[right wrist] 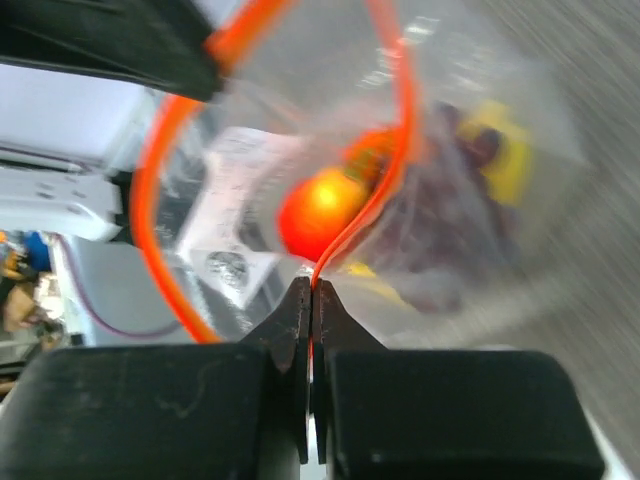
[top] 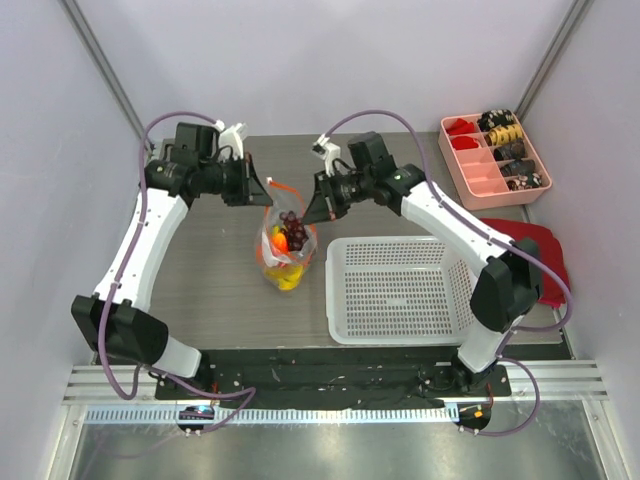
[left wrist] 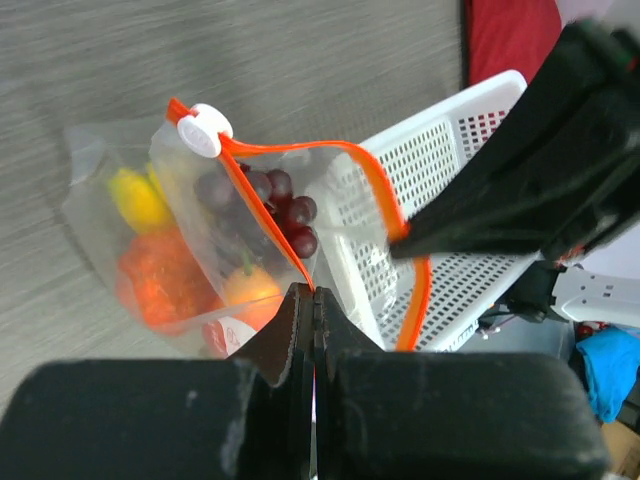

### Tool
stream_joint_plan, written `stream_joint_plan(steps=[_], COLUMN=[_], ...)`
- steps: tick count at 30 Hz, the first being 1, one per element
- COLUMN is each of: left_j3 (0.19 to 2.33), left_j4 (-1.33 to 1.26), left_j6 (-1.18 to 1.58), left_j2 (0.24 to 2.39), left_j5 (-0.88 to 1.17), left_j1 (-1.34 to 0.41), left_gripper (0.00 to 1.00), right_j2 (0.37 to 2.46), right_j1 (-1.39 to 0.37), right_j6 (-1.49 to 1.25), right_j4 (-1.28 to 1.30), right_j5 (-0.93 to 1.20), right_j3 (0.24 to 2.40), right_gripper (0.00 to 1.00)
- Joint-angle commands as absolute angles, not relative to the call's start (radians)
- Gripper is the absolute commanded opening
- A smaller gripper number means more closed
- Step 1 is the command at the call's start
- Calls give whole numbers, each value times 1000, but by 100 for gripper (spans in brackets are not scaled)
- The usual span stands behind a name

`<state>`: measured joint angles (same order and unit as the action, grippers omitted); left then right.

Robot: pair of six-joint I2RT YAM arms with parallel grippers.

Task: Place the food in the zip-top bag and seal the zipper
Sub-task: Adjust the zipper food storage bag at the center of the board.

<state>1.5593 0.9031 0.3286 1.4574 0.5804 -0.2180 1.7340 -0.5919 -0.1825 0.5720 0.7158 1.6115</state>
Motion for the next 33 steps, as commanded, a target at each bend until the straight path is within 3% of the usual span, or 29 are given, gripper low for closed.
stream_joint_plan(steps=[1,8,10,12,13,15,23,28,33], left_j3=[1726,1793,1741,1703,1697,1687,1690,1707,1741], left_j4=[974,1186,1206,1216,1227,1235,1258,1302,1324], left_j6=[235,94,80,61,52,20,-119,-201,-227], left_j2=[1520,1618,1626,1628,1626,1620,1589,1629,1670], left_j5=[626,730,784,804,801,799,960,1046,1083], left_j1=[-215,-248,-262,-265,-264,-262,-264,-262,-262], left_gripper=[0,0,0,0,0,0,0,5,7], right_j2=[1622,1600,1577,1554,1540,1500,1275,1226,1313], right_j1=[-715,-810,-808,-804,-796,-773,-595,-561,-560], right_j6=[-461,-630,-653,-634,-608,-504,160,634,736], right_j4=[135,-110,-203,-195,-151,-98,258,261,107], right_j5=[833,712,690,696,709,728,707,701,782], right_j3=[1527,1395,1322,1312,1313,1310,1246,1088,1017], right_gripper=[1,5,39,53,64,69,73,79,80])
